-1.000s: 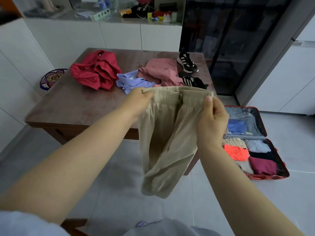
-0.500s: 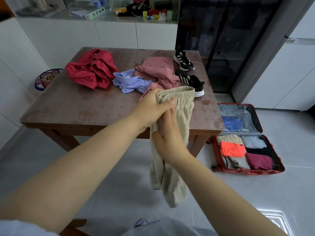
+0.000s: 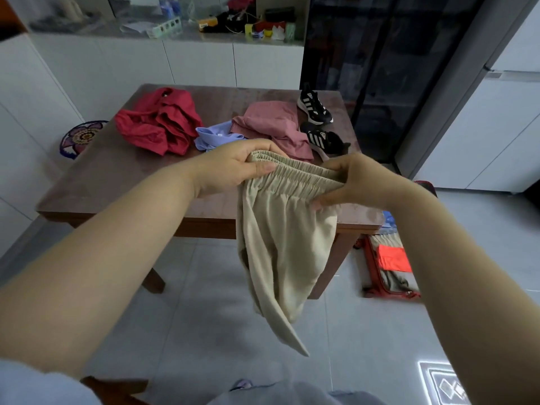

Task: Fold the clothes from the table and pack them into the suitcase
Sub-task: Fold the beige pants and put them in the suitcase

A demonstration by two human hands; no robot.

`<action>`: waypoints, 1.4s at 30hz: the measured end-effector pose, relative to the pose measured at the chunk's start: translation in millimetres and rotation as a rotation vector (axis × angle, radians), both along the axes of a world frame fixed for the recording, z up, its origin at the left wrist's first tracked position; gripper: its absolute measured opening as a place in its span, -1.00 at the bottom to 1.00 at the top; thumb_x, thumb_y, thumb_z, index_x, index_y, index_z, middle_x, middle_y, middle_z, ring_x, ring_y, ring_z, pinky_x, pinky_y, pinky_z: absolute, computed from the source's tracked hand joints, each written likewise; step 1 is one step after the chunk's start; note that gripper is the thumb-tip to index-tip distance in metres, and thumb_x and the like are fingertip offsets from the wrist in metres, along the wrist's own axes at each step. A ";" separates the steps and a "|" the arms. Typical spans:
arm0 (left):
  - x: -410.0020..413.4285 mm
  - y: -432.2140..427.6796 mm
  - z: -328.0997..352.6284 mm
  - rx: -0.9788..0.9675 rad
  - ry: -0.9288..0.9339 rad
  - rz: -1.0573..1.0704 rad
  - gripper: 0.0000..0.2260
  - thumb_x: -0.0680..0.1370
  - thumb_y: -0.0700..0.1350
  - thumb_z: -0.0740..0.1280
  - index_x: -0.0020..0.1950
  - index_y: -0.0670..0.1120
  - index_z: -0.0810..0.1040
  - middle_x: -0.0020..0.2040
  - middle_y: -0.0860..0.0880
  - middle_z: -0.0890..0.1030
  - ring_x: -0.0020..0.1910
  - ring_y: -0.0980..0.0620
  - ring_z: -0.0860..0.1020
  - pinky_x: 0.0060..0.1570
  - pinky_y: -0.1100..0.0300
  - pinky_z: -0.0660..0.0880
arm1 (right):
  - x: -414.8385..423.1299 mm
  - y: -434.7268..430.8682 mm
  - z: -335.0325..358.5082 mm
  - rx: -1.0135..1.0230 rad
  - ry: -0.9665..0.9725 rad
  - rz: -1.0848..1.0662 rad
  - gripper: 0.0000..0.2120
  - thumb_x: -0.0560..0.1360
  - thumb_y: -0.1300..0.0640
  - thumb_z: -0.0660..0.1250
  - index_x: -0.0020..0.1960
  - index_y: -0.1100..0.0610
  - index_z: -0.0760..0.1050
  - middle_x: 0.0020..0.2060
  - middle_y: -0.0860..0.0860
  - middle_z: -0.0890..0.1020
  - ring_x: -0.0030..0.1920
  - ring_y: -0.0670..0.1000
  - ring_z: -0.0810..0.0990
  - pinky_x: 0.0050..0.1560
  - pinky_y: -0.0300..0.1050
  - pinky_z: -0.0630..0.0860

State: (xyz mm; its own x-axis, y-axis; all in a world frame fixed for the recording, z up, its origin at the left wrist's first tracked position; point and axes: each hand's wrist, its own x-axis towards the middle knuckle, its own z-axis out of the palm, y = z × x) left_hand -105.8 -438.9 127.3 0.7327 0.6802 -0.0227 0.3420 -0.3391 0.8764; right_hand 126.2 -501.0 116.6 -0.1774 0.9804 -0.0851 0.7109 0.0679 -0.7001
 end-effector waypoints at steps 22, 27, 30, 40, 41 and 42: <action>-42.5 103.9 -23.2 0.090 -0.059 0.254 -0.77 0.45 -0.32 0.41 -0.12 0.01 0.54 -0.33 0.29 0.63 -0.24 0.37 0.57 -0.12 0.44 0.44 | -9.3 67.8 28.9 0.057 0.272 -0.262 -0.55 0.14 0.08 0.63 0.00 0.00 0.62 -0.16 -0.07 0.69 -0.10 -0.07 0.67 0.03 -0.12 0.58; -41.1 139.6 -32.1 0.070 -0.075 0.258 -0.75 0.43 -0.33 0.42 -0.12 0.03 0.55 -0.34 0.22 0.64 -0.28 0.31 0.56 -0.11 0.33 0.47 | -20.2 94.4 35.6 0.230 0.008 -0.329 -0.64 0.29 0.23 0.56 0.07 0.14 0.62 -0.07 0.09 0.66 -0.04 0.06 0.62 0.03 -0.06 0.58; -35.6 160.9 -29.1 0.088 -0.091 0.286 -0.77 0.44 -0.35 0.40 -0.14 0.00 0.54 -0.38 0.26 0.62 -0.33 0.37 0.55 -0.23 0.47 0.46 | -15.6 119.5 34.9 0.297 -0.071 -0.348 -0.71 0.30 0.23 0.54 0.01 0.17 0.62 -0.09 0.15 0.65 -0.02 0.15 0.60 0.05 0.07 0.56; 13.9 272.9 -28.5 0.234 -0.106 0.466 -0.76 0.45 -0.35 0.39 -0.20 -0.01 0.50 -0.39 0.23 0.58 -0.38 0.45 0.48 -0.21 0.45 0.41 | 27.2 251.1 48.0 0.474 -0.186 -0.287 -0.75 0.37 0.20 0.47 0.03 0.03 0.62 -0.13 -0.03 0.65 -0.05 0.02 0.60 0.01 0.09 0.57; 19.5 285.2 -30.8 0.245 -0.098 0.486 -0.82 0.47 -0.36 0.37 -0.16 -0.07 0.52 -0.32 0.21 0.56 -0.39 0.46 0.47 -0.21 0.44 0.41 | 32.3 266.4 47.2 0.489 -0.204 -0.275 -0.75 0.37 0.20 0.46 0.04 0.02 0.62 -0.12 -0.02 0.66 -0.05 0.03 0.60 0.01 0.09 0.57; 25.1 296.7 -32.5 0.258 -0.091 0.510 -0.87 0.48 -0.35 0.35 -0.08 -0.14 0.54 -0.27 0.15 0.53 -0.40 0.47 0.46 -0.22 0.47 0.39 | 37.0 281.5 45.9 0.509 -0.221 -0.262 -0.75 0.38 0.18 0.45 0.05 0.01 0.62 -0.10 -0.02 0.66 -0.05 0.03 0.60 0.00 0.09 0.57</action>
State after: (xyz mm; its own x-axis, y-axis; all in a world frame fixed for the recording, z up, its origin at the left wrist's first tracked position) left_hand -80.7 -142.2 94.9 0.3019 0.9231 0.2380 0.4456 -0.3574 0.8208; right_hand 163.2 -219.4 162.5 0.0432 0.9164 0.3980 0.8738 0.1585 -0.4598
